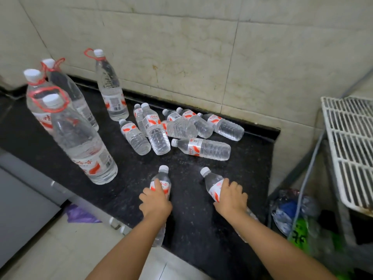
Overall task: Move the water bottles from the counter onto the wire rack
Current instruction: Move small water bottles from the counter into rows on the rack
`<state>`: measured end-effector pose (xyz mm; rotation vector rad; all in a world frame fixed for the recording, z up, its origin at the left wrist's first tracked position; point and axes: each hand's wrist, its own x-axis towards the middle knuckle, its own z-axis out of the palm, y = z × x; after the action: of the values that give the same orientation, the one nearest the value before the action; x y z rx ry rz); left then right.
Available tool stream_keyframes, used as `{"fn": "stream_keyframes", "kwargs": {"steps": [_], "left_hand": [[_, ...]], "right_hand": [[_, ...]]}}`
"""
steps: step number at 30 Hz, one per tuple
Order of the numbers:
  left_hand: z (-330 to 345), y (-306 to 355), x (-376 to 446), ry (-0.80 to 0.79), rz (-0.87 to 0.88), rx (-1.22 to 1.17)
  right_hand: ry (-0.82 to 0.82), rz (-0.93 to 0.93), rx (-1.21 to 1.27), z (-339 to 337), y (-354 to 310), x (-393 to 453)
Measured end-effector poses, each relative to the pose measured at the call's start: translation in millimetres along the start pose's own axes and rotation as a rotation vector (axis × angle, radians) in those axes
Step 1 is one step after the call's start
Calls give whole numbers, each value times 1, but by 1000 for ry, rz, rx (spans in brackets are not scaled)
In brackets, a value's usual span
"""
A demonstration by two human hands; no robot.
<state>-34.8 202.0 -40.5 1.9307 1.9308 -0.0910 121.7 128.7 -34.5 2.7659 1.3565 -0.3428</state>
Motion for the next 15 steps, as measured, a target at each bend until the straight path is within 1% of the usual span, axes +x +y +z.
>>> {"fn": "stream_keyframes", "kwargs": {"steps": [3, 6, 11, 15], "left_hand": [[-11, -2, -4, -45, 47, -33], [-29, 7, -13, 13, 98, -45], [-83, 57, -36, 259, 234, -115], [-123, 114, -60, 478, 342, -160]], "right_hand": [[31, 2, 43, -9, 0, -7], [91, -39, 84, -33, -2, -10], [278, -84, 193, -107, 0, -5], [471, -116, 293, -177, 29, -7]]}}
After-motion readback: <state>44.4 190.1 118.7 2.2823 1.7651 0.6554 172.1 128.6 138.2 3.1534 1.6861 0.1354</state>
